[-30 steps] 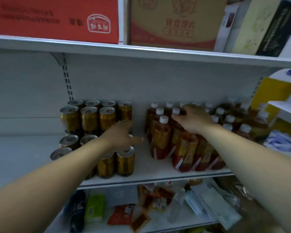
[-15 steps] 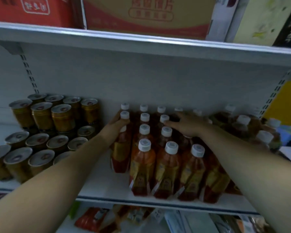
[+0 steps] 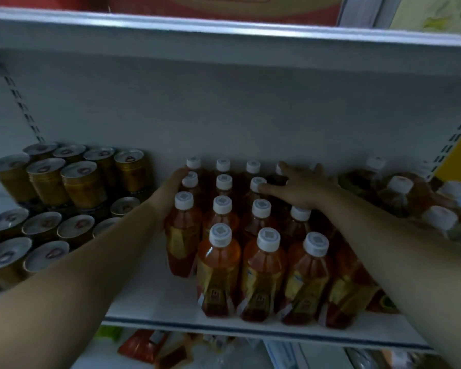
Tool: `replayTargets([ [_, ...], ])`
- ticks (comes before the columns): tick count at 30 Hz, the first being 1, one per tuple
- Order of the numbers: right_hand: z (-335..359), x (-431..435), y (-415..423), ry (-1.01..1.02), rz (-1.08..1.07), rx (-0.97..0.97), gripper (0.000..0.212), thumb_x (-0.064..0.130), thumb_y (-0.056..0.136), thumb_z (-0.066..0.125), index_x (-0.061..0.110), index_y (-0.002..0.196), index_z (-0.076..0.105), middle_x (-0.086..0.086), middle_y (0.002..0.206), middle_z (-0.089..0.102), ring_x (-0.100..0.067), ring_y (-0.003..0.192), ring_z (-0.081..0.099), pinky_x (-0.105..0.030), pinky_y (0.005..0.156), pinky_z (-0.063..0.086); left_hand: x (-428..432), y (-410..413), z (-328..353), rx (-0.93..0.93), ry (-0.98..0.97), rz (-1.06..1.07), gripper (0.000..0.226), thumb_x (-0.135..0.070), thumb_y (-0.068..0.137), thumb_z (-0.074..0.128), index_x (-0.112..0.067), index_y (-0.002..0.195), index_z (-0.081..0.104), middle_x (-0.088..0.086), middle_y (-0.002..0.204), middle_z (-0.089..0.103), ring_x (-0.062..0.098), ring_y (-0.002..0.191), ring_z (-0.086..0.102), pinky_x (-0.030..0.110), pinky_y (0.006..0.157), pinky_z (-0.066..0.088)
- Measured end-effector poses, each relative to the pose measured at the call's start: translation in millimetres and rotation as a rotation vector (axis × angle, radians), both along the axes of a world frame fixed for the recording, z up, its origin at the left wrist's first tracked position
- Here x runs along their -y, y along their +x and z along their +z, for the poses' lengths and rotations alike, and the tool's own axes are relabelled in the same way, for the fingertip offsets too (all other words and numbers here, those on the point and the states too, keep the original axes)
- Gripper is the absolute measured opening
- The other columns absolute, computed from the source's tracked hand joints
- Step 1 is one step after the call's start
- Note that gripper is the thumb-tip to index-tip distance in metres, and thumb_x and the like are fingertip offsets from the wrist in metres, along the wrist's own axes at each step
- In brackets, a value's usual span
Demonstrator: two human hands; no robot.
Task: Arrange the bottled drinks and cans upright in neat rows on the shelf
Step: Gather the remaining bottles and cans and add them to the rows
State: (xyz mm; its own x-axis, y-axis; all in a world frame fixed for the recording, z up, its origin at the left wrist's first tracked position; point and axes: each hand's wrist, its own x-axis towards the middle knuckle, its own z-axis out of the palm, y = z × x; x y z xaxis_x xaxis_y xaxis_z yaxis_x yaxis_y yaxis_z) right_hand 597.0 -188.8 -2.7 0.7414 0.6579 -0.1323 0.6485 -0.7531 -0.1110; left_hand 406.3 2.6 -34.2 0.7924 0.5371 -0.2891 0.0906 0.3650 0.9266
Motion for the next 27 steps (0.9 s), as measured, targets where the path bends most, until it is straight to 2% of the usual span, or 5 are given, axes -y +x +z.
replayTargets([
  [8, 9.2, 5.6, -14.6, 0.123, -0.041, 0.073, 0.101, 0.098, 0.060, 0.020, 0.039, 0.138, 0.042, 0.001, 0.145, 0.046, -0.032, 0.131, 0.041, -0.056, 0.106, 0.031, 4.7, -16.2, 10.9, -0.093, 0.222, 0.168, 0.048, -0.060, 0.094, 0.033, -0.025, 0.094, 0.066, 0.008, 0.110, 0.067, 0.024, 0.101, 0.063, 0.040, 0.099, 0.046],
  [12, 27.0, 25.4, -36.0, 0.207, 0.031, -0.089, 0.091, 0.094, 0.065, 0.027, 0.035, 0.129, 0.053, 0.004, 0.132, 0.057, -0.023, 0.117, 0.054, -0.043, 0.098, 0.042, 30.3, -35.7, 11.3, 0.019, 0.440, 0.199, 0.024, -0.046, 0.099, 0.032, -0.036, 0.096, 0.053, -0.010, 0.090, 0.056, 0.001, 0.079, 0.053, 0.028, 0.084, 0.041],
  [14, 26.5, 38.6, -49.3, 0.171, 0.107, -0.152, 0.098, 0.102, 0.053, 0.026, 0.038, 0.122, 0.052, 0.012, 0.124, 0.057, -0.018, 0.118, 0.052, -0.039, 0.096, 0.040, 44.7, -43.2, 6.3, 0.050, 0.633, 0.135, 0.008, -0.034, 0.097, 0.046, -0.042, 0.097, 0.050, -0.011, 0.096, 0.056, 0.000, 0.084, 0.053, 0.028, 0.085, 0.043],
  [19, 13.0, 52.5, -77.3, -0.044, 0.074, -0.004, 0.091, 0.091, 0.072, 0.014, 0.045, 0.150, 0.016, 0.006, 0.163, -0.003, -0.026, 0.149, 0.001, -0.057, 0.115, 0.004, 44.2, -43.6, -6.9, -0.136, 0.924, 0.151, 0.059, -0.031, 0.087, 0.064, -0.030, 0.140, 0.038, 0.003, 0.144, 0.041, 0.020, 0.130, 0.042, 0.028, 0.100, 0.034],
  [27, 26.7, 86.9, -78.2, 0.061, 0.075, 0.044, 0.095, 0.092, 0.064, 0.012, 0.041, 0.139, 0.041, 0.002, 0.147, 0.043, -0.026, 0.129, 0.043, -0.047, 0.101, 0.039, 107.3, -69.5, 8.0, -0.083, 1.435, -0.109, 0.078, -0.069, 0.077, 0.043, -0.029, 0.144, 0.034, -0.005, 0.158, 0.014, 0.015, 0.147, 0.005, 0.041, 0.118, 0.014],
])
